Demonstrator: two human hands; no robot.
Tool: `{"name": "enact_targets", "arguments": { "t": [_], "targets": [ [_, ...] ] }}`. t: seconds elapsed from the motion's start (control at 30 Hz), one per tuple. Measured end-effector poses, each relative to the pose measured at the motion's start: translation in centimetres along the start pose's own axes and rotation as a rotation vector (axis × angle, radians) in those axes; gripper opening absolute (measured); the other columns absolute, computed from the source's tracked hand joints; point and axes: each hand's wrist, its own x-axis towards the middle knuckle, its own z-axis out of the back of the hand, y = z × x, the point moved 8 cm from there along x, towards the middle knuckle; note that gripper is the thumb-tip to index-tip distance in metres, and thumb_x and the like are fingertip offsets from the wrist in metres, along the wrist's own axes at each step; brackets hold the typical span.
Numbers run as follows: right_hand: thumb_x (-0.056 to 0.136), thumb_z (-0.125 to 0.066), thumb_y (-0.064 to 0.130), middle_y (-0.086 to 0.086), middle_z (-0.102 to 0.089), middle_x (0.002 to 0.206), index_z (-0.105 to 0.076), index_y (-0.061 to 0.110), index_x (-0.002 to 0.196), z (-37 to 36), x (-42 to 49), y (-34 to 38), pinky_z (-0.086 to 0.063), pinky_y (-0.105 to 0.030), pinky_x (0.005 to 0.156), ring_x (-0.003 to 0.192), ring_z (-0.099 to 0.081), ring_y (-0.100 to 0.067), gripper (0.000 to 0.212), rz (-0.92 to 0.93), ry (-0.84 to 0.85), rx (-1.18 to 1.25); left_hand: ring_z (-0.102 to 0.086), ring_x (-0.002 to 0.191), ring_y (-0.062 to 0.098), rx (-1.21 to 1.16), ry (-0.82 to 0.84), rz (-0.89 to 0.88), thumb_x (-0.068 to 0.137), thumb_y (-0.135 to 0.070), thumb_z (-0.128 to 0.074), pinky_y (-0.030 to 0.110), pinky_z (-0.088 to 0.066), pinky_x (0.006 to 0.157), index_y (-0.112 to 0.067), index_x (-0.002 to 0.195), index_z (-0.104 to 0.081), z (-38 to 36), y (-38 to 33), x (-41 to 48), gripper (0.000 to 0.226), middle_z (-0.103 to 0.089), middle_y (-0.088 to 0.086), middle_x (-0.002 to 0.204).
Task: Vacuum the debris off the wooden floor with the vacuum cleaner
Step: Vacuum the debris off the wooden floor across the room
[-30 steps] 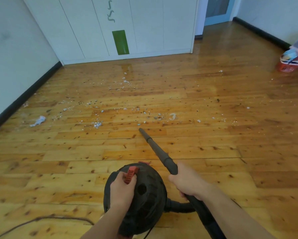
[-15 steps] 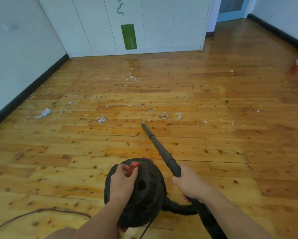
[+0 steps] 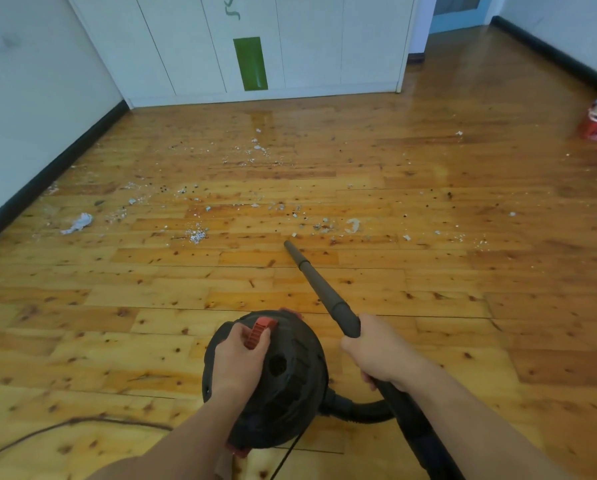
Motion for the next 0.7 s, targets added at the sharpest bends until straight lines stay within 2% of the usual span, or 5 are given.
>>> {"name": "enact_targets", "arguments": {
  "t": [0.1,0.2,0.43,0.63,0.7],
  "targets": [
    [0.103,-0.055,0.024,-0.007,-0.062,0.075,-0.043,0.013,0.129,0.0,0.1,0.3,-0.051,-0.027,0.045,0.045,-0.053,-0.013,0.030,-0.011,-0.013,0.037,-0.066,0.076,0.012,0.007,-0.007,-0.008,0.095,-0.046,-0.065,0.030,-0.054,0.068,-0.024,0.090,-0.059,0.0,-0.2,-0.2,0.024,-0.068,-0.003,0.083],
    [0.104,-0.053,0.024,-0.008,-0.063,0.085,-0.042,0.012,0.133,-0.6,0.2,0.7,-0.050,-0.025,0.045,0.049,-0.054,-0.013,0.033,-0.020,-0.029,0.029,-0.065,0.077,0.011,0.004,-0.010,-0.011,0.095,-0.046,-0.065,0.028,-0.051,0.066,-0.024,0.090,-0.058,-0.1,-0.2,-0.2,0.023,-0.067,-0.003,0.084],
    [0.105,-0.052,0.029,-0.007,-0.067,0.079,-0.035,0.014,0.144,-2.1,1.0,1.0,-0.052,-0.026,0.044,0.047,-0.057,-0.013,0.046,-0.035,-0.021,-0.015,-0.066,0.076,0.013,0.011,-0.016,-0.019,0.095,-0.046,-0.064,0.031,-0.054,0.068,-0.023,0.089,-0.059,-0.1,-0.2,0.2,0.025,-0.067,-0.002,0.081],
    [0.105,-0.052,0.028,-0.006,-0.064,0.088,-0.043,0.014,0.136,-0.3,1.3,1.0,-0.057,-0.028,0.055,0.055,-0.058,-0.012,0.035,-0.021,-0.039,-0.027,-0.066,0.076,0.013,0.040,-0.014,-0.025,0.094,-0.048,-0.065,0.029,-0.052,0.066,-0.023,0.088,-0.060,-0.1,-0.3,1.0,0.026,-0.068,-0.002,0.081],
    [0.105,-0.052,0.027,-0.006,-0.063,0.089,-0.044,0.013,0.134,0.4,1.2,0.9,-0.055,-0.026,0.053,0.054,-0.058,-0.012,0.033,-0.016,-0.063,-0.042,-0.065,0.077,0.013,0.061,-0.021,-0.031,0.094,-0.048,-0.065,0.030,-0.052,0.066,-0.023,0.089,-0.060,-0.1,-0.4,1.2,0.026,-0.068,-0.002,0.082]
  ]
}}
